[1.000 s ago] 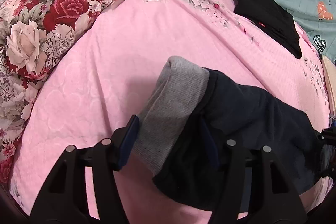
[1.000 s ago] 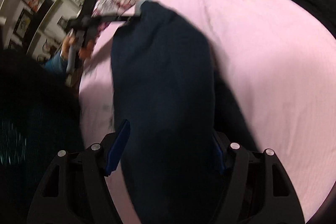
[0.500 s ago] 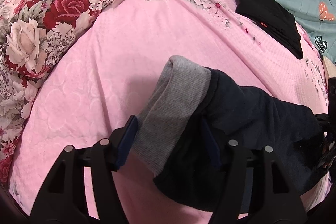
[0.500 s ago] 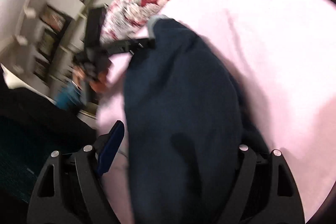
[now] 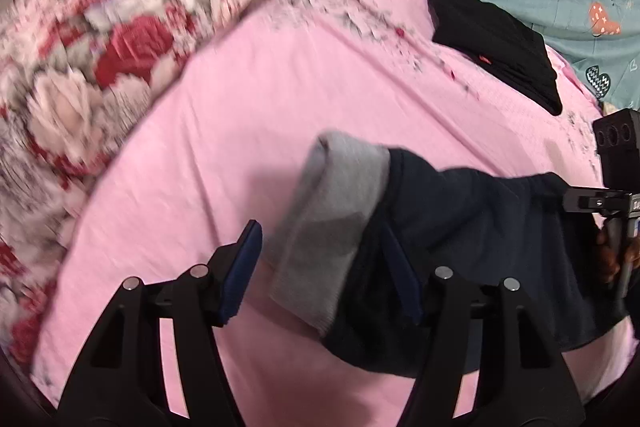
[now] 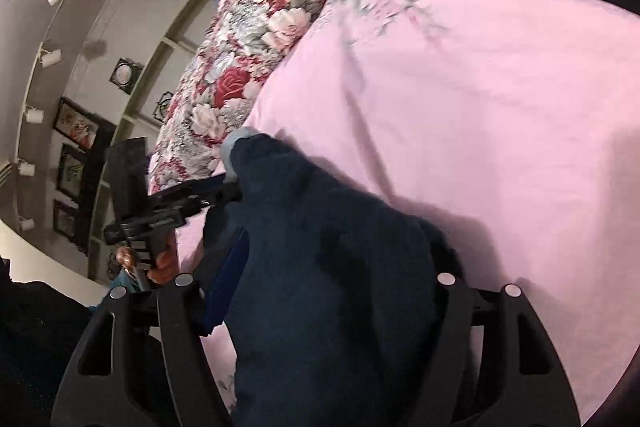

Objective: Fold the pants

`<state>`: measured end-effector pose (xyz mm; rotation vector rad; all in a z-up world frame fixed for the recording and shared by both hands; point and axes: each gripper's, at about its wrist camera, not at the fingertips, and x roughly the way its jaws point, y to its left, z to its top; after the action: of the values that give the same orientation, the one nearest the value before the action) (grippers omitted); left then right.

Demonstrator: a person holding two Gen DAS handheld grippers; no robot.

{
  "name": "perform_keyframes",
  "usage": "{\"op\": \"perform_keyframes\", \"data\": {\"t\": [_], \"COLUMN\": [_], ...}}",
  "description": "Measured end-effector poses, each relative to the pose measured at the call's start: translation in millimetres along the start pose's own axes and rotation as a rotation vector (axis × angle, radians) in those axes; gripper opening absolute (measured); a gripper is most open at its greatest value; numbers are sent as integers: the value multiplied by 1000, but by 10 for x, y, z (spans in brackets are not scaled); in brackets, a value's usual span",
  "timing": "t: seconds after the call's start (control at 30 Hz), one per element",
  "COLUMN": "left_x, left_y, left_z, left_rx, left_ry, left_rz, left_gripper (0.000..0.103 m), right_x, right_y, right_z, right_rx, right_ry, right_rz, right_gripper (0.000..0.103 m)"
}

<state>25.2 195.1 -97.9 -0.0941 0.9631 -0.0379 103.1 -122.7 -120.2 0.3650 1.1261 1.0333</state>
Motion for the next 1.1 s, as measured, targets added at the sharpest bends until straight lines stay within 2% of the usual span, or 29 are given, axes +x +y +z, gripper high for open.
{"op": "perform_keyframes", "data": {"t": [0.07,0.13,0.17,0.2,0.27,0.37,0.43,0.5,0.57,0.6,0.63,0.67,0.77,0.83,0.87,0.9,0.97,1.03,1.07,1.1], "left_x": [80,151,136,98,-45,-272,-268,-127,86,172,248,271,181,61,-29,-125,-269,-289,-234,-142], "left_y": [43,123,139,137,126,42,-92,-227,-293,-286,-273,-240,-172,-162,-183,-215,-384,-580,-676,-735], "left_z": [59,94,107,126,160,182,134,44,-44,-67,-84,-94,-56,-38,-40,-55,-124,-221,-289,-325], "left_rx": [-2,-24,-20,-11,5,5,32,67,93,114,139,140,120,120,116,116,149,199,231,251], "left_ry": [9,29,18,-1,-59,-125,-116,-76,-30,-27,-26,-33,-40,-65,-76,-86,-101,-91,-63,-40], "left_rz": [32,17,23,41,65,-13,-67,-76,-48,3,44,40,55,103,103,73,-1,-48,-59,-36], "left_gripper": [64,65,65,65,64,64,64,64,64,67,75,76,76,72,72,72,73,75,75,75], "right_x": [-119,-279,-360,-466,-607,-775,-955,-1184,-1589,-1749,-2008,-2251,-2868,-3138,-3253,-3348,-3362,-3348,-3329,-3309], "right_y": [-61,-81,-55,-18,73,289,440,499,488,465,427,394,326,272,251,206,133,42,-6,-62], "right_z": [-8,-59,-85,-138,-266,-496,-697,-851,-1137,-1261,-1461,-1672,-2332,-2727,-2943,-3166,-3393,-3613,-3675,-3712], "right_rx": [26,18,16,17,22,-5,-25,-14,65,98,153,204,354,450,499,551,622,693,717,730], "right_ry": [-12,-45,-59,-77,-97,-118,-161,-217,-316,-353,-409,-460,-586,-637,-659,-673,-684,-694,-711,-716], "right_rz": [-37,-139,-207,-236,-225,-209,-235,-257,-294,-312,-340,-378,-562,-649,-675,-690,-697,-657,-620,-597], "right_gripper": [70,74,77,77,79,80,80,80,80,80,80,80,80,80,80,80,80,80,80,80]}}
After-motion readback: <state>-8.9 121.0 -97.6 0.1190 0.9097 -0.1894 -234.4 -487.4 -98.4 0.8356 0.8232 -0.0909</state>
